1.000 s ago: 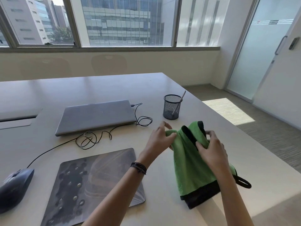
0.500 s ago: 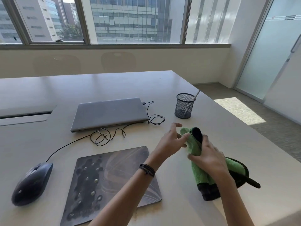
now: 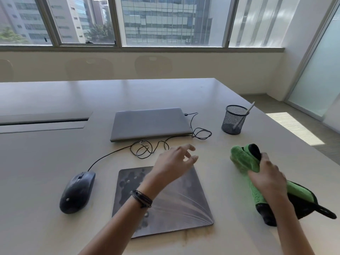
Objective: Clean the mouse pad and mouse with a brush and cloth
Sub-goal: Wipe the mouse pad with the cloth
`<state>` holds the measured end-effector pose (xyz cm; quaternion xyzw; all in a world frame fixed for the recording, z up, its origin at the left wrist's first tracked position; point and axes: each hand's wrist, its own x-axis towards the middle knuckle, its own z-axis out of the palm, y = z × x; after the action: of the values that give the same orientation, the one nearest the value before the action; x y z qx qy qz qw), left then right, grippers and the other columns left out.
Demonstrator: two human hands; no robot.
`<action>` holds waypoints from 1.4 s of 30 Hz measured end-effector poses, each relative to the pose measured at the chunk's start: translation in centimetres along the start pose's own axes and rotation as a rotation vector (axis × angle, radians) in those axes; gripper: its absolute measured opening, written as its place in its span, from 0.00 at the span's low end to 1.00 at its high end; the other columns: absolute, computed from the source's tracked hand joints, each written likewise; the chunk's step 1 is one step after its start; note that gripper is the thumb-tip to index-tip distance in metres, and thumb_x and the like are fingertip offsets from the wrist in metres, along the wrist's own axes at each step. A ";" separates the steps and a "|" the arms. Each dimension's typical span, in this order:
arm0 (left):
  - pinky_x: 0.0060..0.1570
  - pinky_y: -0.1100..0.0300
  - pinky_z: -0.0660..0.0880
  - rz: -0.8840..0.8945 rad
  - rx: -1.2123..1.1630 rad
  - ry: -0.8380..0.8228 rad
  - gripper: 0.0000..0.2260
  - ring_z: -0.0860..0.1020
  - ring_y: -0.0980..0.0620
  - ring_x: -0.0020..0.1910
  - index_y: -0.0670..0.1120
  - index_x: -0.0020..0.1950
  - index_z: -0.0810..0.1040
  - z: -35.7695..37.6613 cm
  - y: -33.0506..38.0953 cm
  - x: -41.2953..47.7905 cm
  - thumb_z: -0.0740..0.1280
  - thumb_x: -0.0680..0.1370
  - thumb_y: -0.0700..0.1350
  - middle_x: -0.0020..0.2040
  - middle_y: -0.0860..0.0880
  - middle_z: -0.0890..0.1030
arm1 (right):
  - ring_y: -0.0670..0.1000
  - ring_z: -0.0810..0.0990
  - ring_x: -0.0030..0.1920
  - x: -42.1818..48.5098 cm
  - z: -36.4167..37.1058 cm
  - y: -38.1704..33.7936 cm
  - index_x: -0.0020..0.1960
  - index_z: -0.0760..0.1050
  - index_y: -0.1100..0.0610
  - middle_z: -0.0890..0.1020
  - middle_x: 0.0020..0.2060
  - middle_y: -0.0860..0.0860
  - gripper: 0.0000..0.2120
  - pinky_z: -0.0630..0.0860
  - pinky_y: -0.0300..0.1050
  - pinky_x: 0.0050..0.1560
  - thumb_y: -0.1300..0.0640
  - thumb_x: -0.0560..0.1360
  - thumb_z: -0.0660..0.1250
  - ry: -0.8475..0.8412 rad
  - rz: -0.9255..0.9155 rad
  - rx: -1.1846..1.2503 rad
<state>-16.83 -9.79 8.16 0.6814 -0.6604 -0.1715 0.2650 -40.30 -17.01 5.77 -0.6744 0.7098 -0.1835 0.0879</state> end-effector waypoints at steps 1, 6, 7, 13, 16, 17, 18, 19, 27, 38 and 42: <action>0.56 0.54 0.74 -0.008 0.005 0.009 0.15 0.78 0.55 0.54 0.53 0.62 0.73 -0.7 -1.0 -0.4 0.61 0.77 0.56 0.53 0.56 0.81 | 0.64 0.78 0.49 -0.2 0.0 -0.2 0.61 0.64 0.60 0.80 0.47 0.64 0.21 0.69 0.53 0.53 0.61 0.71 0.66 0.009 -0.007 -0.011; 0.53 0.54 0.76 -0.117 0.002 0.066 0.13 0.78 0.56 0.48 0.54 0.59 0.75 -4.2 -6.7 -2.3 0.62 0.76 0.56 0.43 0.62 0.76 | 0.66 0.79 0.46 -1.8 0.3 -2.6 0.57 0.65 0.63 0.80 0.42 0.66 0.18 0.68 0.54 0.53 0.62 0.70 0.67 0.125 -0.075 -0.047; 0.53 0.53 0.76 -0.145 -0.021 0.069 0.13 0.78 0.55 0.46 0.53 0.58 0.76 -4.8 -7.7 -2.5 0.63 0.76 0.55 0.42 0.61 0.76 | 0.66 0.79 0.45 -2.2 0.3 -3.3 0.56 0.66 0.63 0.80 0.41 0.67 0.18 0.68 0.55 0.52 0.62 0.70 0.67 0.153 -0.093 -0.045; 0.54 0.56 0.75 -0.215 0.173 0.037 0.12 0.78 0.56 0.50 0.53 0.58 0.77 -8.0 -12.4 -4.2 0.61 0.78 0.54 0.50 0.56 0.80 | 0.65 0.78 0.41 -4.5 0.2 -8.4 0.55 0.67 0.62 0.79 0.38 0.63 0.18 0.69 0.54 0.47 0.56 0.71 0.70 0.195 -0.359 -0.040; 0.56 0.58 0.72 -0.230 0.337 -0.083 0.14 0.77 0.56 0.55 0.55 0.63 0.74 -8.4 -14.0 -4.7 0.60 0.78 0.54 0.58 0.56 0.79 | 0.63 0.78 0.41 -5.9 0.6 -11.4 0.55 0.69 0.58 0.80 0.38 0.59 0.18 0.63 0.48 0.41 0.55 0.70 0.70 0.161 -0.521 -0.006; 0.57 0.58 0.70 -0.228 0.384 -0.118 0.15 0.76 0.56 0.58 0.55 0.64 0.73 -8.3 -14.4 -4.7 0.60 0.78 0.54 0.60 0.56 0.78 | 0.62 0.78 0.41 -6.3 0.8 -12.4 0.56 0.69 0.58 0.80 0.38 0.59 0.19 0.60 0.47 0.41 0.56 0.69 0.71 0.161 -0.562 0.002; 0.59 0.57 0.69 -0.219 0.417 -0.144 0.15 0.74 0.56 0.61 0.55 0.65 0.72 -8.1 -14.8 -4.7 0.59 0.79 0.54 0.63 0.56 0.76 | 0.62 0.78 0.41 -6.7 1.2 -13.5 0.56 0.69 0.57 0.81 0.38 0.58 0.19 0.59 0.46 0.41 0.57 0.68 0.71 0.158 -0.598 0.006; 0.60 0.57 0.68 -0.209 0.435 -0.163 0.16 0.72 0.56 0.64 0.55 0.66 0.72 -8.0 -15.1 -4.6 0.59 0.79 0.53 0.65 0.56 0.75 | 0.62 0.78 0.41 -7.2 1.5 -14.5 0.57 0.69 0.56 0.81 0.39 0.57 0.19 0.58 0.45 0.41 0.57 0.68 0.71 0.148 -0.630 0.009; 0.60 0.56 0.69 -0.142 0.488 -0.235 0.19 0.69 0.52 0.67 0.57 0.70 0.67 -7.8 -16.4 -4.0 0.62 0.78 0.52 0.69 0.56 0.71 | 0.55 0.77 0.45 -9.7 5.1 -19.9 0.66 0.68 0.47 0.81 0.42 0.53 0.26 0.59 0.41 0.44 0.60 0.69 0.67 0.032 -0.836 0.033; 0.56 0.56 0.70 -0.096 0.480 -0.194 0.16 0.71 0.50 0.65 0.54 0.66 0.72 -7.6 -17.2 -4.2 0.62 0.78 0.51 0.68 0.54 0.73 | 0.44 0.68 0.68 -11.4 7.7 -20.8 0.71 0.64 0.45 0.68 0.70 0.43 0.37 0.61 0.42 0.58 0.66 0.65 0.62 -0.213 -0.982 -0.091; 0.61 0.56 0.68 -0.104 0.484 -0.175 0.18 0.68 0.52 0.68 0.53 0.68 0.70 -7.3 -17.3 -4.3 0.62 0.78 0.50 0.70 0.55 0.70 | 0.37 0.63 0.70 -11.4 7.3 -20.3 0.69 0.67 0.44 0.66 0.70 0.40 0.37 0.61 0.40 0.56 0.67 0.63 0.62 -0.276 -1.029 -0.121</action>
<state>1.15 -4.80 3.36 0.7406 -0.6665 -0.0803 0.0272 -17.91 -7.20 5.40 -0.9568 0.2788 -0.0716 0.0401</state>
